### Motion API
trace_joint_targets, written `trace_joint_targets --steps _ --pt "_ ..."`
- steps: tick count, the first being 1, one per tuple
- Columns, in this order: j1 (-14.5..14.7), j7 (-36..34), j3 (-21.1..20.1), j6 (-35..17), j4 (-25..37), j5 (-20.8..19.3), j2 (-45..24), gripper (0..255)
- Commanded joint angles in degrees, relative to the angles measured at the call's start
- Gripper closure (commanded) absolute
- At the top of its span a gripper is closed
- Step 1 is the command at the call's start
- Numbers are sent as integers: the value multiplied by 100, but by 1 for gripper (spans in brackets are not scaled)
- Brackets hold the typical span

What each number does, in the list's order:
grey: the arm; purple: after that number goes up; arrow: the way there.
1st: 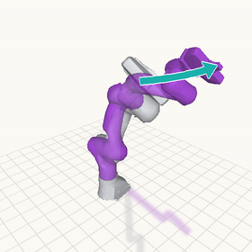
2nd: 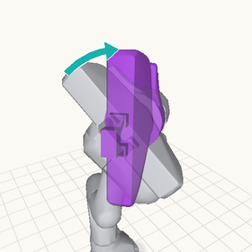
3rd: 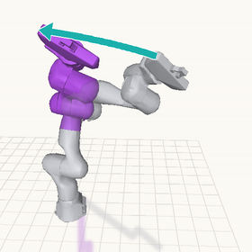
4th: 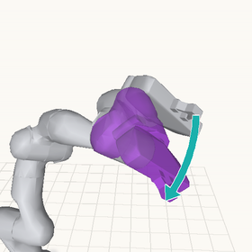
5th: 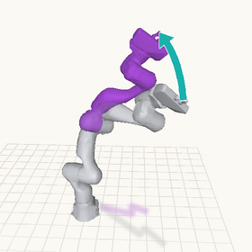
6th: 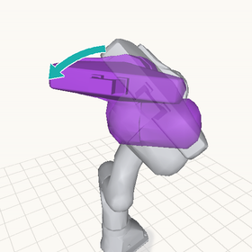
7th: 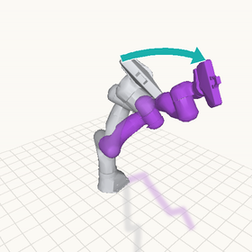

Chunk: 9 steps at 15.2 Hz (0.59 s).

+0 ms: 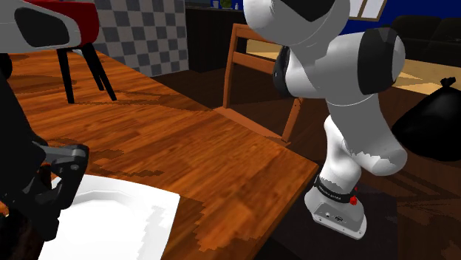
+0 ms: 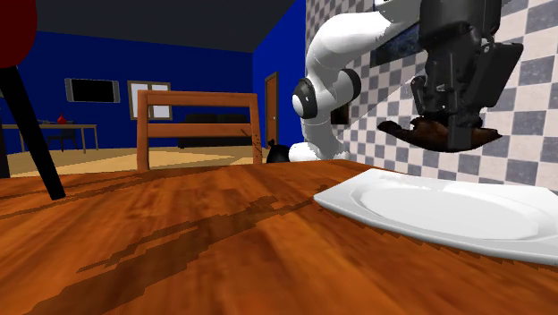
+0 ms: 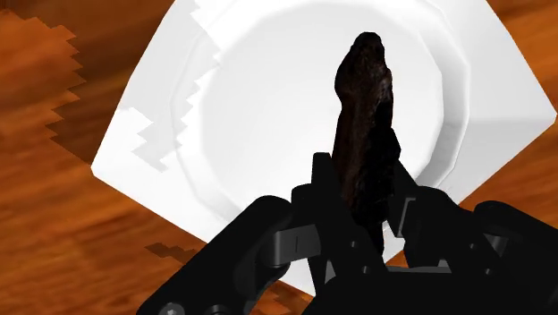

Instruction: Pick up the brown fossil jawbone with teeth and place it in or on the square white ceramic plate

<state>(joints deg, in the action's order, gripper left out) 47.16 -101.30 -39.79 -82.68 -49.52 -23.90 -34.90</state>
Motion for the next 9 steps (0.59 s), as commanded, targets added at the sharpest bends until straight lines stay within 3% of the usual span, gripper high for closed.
trace_joint_targets --steps 1,9 --pt "-122 -40 -30 -227 -327 48 84 255" --pt "-539 -133 -114 -1017 -1462 208 378 255"
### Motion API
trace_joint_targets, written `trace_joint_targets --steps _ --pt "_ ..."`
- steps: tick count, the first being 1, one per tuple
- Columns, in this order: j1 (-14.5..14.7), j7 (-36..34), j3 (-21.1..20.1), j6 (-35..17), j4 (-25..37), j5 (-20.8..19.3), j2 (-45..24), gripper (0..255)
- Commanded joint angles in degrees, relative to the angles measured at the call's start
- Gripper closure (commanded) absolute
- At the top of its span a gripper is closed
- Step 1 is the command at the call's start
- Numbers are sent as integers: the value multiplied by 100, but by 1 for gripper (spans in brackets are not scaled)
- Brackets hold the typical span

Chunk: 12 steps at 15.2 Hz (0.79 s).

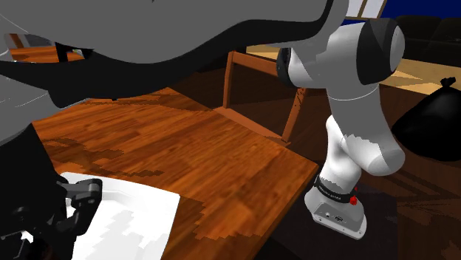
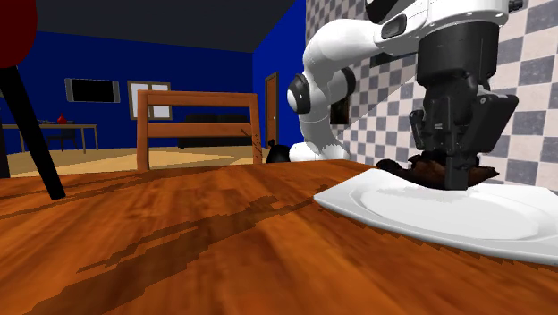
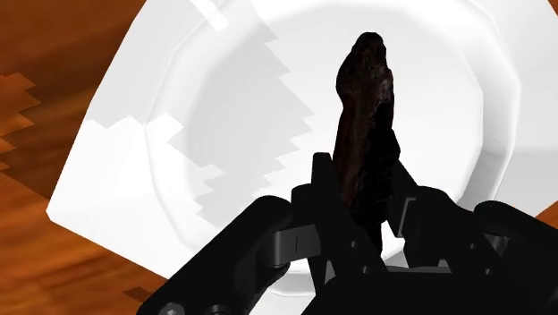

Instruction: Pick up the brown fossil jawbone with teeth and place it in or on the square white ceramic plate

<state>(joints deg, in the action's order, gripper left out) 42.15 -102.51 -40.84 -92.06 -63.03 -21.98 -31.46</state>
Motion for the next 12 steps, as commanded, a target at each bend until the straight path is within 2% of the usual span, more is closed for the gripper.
trace_joint_targets --steps 1,7,8,12 --pt "-38 -12 -9 -79 -113 17 35 255" --pt "-37 -12 -9 -78 -111 16 34 255" --pt "-37 -12 -9 -78 -111 16 34 0" --pt "-37 -12 -9 -78 -111 16 34 0"
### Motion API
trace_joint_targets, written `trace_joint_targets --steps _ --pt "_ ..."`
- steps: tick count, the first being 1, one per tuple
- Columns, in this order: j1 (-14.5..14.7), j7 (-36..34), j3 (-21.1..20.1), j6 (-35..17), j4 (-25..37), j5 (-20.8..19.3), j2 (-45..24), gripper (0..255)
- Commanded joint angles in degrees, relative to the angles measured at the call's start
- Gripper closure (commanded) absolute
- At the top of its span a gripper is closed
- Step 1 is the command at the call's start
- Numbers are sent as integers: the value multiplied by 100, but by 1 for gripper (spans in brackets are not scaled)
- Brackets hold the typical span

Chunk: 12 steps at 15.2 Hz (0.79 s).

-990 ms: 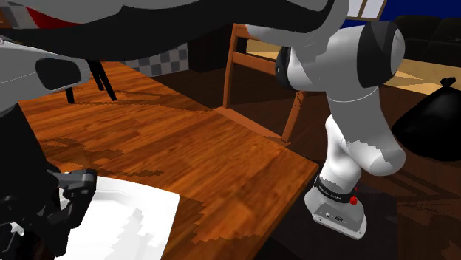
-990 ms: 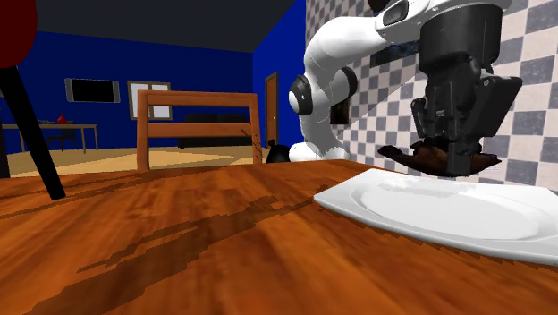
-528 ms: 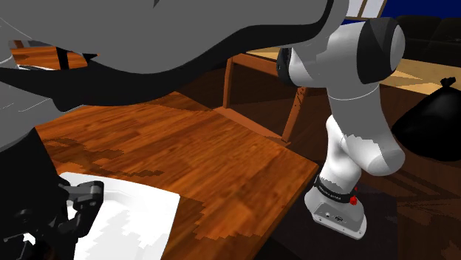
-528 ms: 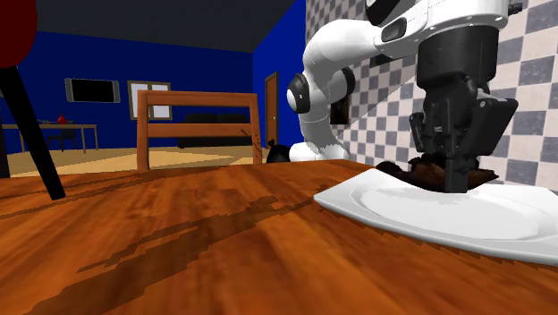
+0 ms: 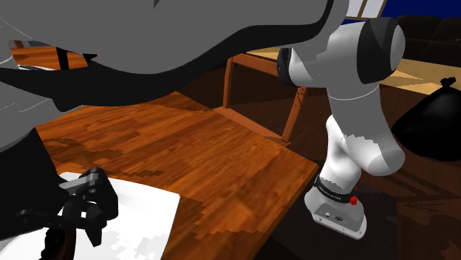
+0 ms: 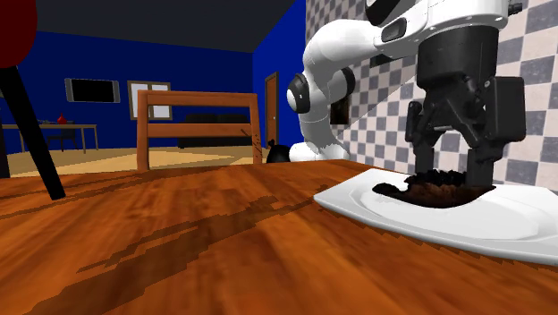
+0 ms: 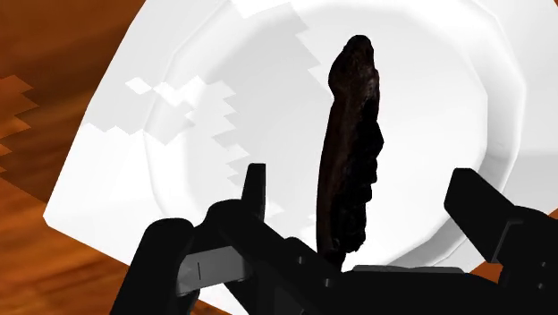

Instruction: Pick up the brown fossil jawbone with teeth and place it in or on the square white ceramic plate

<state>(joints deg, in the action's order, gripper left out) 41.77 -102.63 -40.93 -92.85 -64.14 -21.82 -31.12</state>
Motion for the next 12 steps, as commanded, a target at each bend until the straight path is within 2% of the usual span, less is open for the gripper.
trace_joint_targets --steps 1,5,12 --pt "0 0 0 0 0 0 0 0" --pt "469 102 77 952 1300 -170 -287 0" --pt "472 103 81 952 1302 -168 -287 0"
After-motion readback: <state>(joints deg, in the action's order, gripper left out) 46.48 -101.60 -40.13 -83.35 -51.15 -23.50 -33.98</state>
